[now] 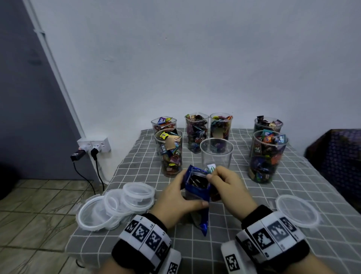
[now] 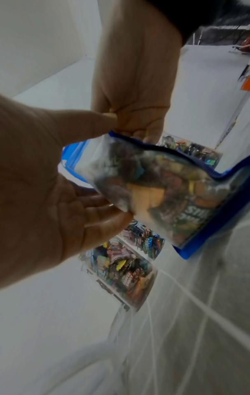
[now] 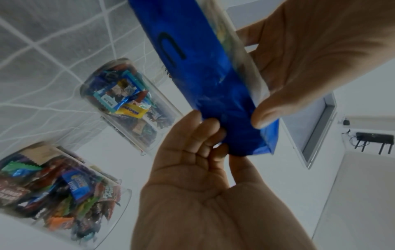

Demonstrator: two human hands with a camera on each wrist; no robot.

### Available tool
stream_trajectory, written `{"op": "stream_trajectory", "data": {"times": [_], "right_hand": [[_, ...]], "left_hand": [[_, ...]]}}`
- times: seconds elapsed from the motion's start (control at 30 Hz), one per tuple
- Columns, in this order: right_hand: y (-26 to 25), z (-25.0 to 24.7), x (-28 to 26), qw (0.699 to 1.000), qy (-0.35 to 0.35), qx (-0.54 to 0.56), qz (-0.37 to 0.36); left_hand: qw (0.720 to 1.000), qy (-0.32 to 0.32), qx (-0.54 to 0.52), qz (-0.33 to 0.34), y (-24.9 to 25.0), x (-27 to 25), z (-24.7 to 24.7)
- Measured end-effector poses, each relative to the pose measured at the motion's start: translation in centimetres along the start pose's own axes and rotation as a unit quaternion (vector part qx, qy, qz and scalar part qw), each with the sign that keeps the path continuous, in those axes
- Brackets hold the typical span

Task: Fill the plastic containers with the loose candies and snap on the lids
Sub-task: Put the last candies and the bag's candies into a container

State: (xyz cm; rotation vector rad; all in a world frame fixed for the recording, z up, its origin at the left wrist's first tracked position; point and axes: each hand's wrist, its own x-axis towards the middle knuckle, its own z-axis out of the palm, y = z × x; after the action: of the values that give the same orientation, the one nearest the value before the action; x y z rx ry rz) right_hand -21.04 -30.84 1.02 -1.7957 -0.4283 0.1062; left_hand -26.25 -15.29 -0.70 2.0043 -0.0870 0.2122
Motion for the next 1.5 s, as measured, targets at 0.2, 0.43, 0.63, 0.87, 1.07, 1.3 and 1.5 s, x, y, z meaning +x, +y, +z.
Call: {"op": "stream_trajectory", "data": {"times": [0.2,0.43,0.63,0.87,1.07,1.3,1.5], "right_hand": [[-0.7,-0.8,-0.6,0.994,0.011,0.107,0.016],[-1.2,-0.1,-1.3,0.984,-0.07,0.129,0.097],[-1.4,-1.2,-0.8,0.951,-0.184,0.146,0.202],[-2.2,-2.1,-0.8,0.918,-0.145,0.335,0.155],[-3.4,-2.5,1.1,0.852,-0.03,0.522,0.012],[-4.3,-3.9,2.7,0.809,0.107,0.577,-0.019],[-3.7,-5.2,4.5,0.815,0.206,0.542,-0.001]], "left_hand": [[0.995,0.087,-0.043,0.027,1.0,0.2,-1.4],[0.972,0.17,-0.12,0.113,5.0,1.3,-3.2],[0.96,0.206,-0.091,0.167,7.3,2.7,-3.0],[0.942,0.223,-0.193,0.159,8.8,4.9,-0.3],[0.941,0.171,-0.267,0.121,8.9,6.3,2.5],[0.952,0.108,-0.268,0.097,8.0,7.3,3.5],[0.979,0.148,-0.112,0.084,5.5,8.1,3.4]]}}
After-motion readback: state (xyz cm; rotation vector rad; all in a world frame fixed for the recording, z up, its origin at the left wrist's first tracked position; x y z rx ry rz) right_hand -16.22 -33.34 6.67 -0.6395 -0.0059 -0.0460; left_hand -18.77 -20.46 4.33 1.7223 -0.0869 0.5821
